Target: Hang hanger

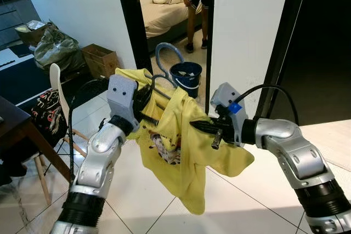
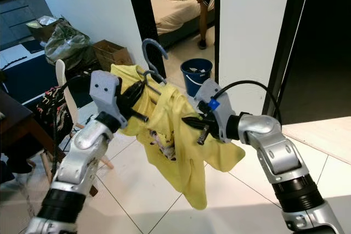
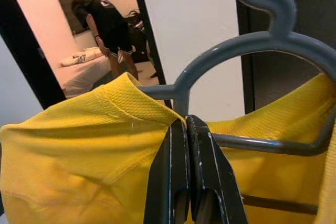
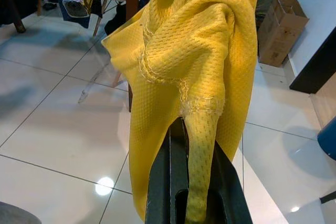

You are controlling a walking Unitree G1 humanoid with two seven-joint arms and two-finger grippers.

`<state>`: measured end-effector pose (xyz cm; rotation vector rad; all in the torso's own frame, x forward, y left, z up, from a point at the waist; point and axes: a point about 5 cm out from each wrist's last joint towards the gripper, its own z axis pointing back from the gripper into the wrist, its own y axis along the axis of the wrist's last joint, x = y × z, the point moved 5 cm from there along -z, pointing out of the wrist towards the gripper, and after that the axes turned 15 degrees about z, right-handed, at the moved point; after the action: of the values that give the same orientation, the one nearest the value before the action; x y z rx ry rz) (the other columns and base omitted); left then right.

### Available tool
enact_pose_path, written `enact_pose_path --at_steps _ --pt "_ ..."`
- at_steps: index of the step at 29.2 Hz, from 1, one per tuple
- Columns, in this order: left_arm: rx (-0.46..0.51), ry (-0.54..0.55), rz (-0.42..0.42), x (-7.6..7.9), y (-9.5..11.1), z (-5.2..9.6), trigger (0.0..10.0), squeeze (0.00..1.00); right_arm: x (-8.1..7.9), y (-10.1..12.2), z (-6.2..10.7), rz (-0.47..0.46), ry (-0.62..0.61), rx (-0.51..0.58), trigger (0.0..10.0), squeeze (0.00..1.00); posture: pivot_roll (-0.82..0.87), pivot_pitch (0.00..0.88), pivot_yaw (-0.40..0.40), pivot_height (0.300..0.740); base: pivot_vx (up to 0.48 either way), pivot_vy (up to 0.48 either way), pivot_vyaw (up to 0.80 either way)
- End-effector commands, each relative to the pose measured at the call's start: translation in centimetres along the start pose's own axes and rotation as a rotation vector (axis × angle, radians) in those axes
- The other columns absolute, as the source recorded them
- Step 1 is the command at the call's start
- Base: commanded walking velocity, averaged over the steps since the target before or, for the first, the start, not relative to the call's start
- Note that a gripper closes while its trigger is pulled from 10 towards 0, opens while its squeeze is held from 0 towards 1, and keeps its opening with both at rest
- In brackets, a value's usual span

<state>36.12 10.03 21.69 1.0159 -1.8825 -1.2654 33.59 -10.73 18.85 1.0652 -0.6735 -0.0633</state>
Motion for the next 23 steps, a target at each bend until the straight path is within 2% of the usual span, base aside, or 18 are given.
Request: enact_pose_path --at_steps 1,2,3,4,5,7,10,16,17,19,20,21,23 --pt "-0.055 -0.060 -0.025 0.2 -0.5 0.7 4.4 0.00 -0.2 0.5 -0.3 0.036 0.015 0.021 0.0 0.00 -0.05 0.000 0.103 0.740 0.000 0.000 0.00" --pt "-0.055 -0.060 -0.025 0.2 -0.5 0.7 4.4 0.00 -0.2 0.5 -0.3 0.036 0.015 0.021 0.0 0.00 -0.05 0.000 0.103 0.740 0.000 0.000 0.00" --pt "-0.084 -0.080 -0.054 -0.1 -0.6 1.1 9.1 0.00 -0.1 0.4 -0.2 0.043 0.019 0.015 0.0 0.00 -0.05 0.000 0.099 0.740 0.000 0.000 0.00" --pt "-0.084 -0.080 -0.054 -0.1 -0.6 1.1 9.1 0.00 -0.1 0.4 -0.2 0.043 0.019 0.015 0.0 0.00 -0.05 0.000 0.099 0.740 0.000 0.000 0.00" --pt "-0.139 -0.123 -0.104 -0.7 -0.8 2.0 10.0 0.00 -0.1 0.3 -0.1 0.054 0.026 0.008 0.0 0.00 -0.05 0.000 0.098 0.740 0.000 0.000 0.00" --pt "-0.139 -0.123 -0.104 -0.7 -0.8 2.0 10.0 0.00 -0.1 0.3 -0.1 0.054 0.026 0.008 0.0 0.00 -0.05 0.000 0.098 0.740 0.000 0.000 0.00" --pt "-0.198 -0.171 -0.167 -1.7 0.0 3.1 10.0 0.00 -0.2 0.1 0.1 0.073 0.046 -0.001 0.0 0.00 -0.05 0.000 0.099 0.740 0.000 0.000 0.00" --pt "-0.213 -0.195 -0.192 -2.1 0.9 3.5 10.0 0.00 -0.1 -0.1 0.3 0.085 0.056 -0.010 0.0 0.00 -0.05 0.000 0.096 0.740 0.000 0.000 0.00" --pt "-0.144 -0.210 -0.172 -2.5 4.1 3.3 10.0 0.00 0.3 -0.5 0.8 0.094 0.054 -0.026 0.0 0.00 -0.05 0.000 0.095 0.740 0.000 0.000 0.00" --pt "-0.144 -0.210 -0.172 -2.5 4.1 3.3 10.0 0.00 0.3 -0.5 0.8 0.094 0.054 -0.026 0.0 0.00 -0.05 0.000 0.095 0.740 0.000 0.000 0.00" --pt "-0.115 -0.223 -0.148 -2.3 5.2 3.2 10.0 0.18 0.4 -0.6 0.9 0.096 0.051 -0.031 0.0 0.00 -0.05 0.000 0.097 0.740 0.000 0.000 0.00" --pt "-0.099 -0.259 -0.117 -1.6 5.8 3.3 10.0 1.00 0.6 -0.6 1.0 0.099 0.048 -0.032 0.0 0.00 -0.05 0.000 0.098 0.740 0.000 0.000 0.00" --pt "-0.099 -0.259 -0.117 -1.6 5.8 3.3 10.0 1.00 0.6 -0.6 1.0 0.099 0.048 -0.032 0.0 0.00 -0.05 0.000 0.098 0.740 0.000 0.000 0.00"
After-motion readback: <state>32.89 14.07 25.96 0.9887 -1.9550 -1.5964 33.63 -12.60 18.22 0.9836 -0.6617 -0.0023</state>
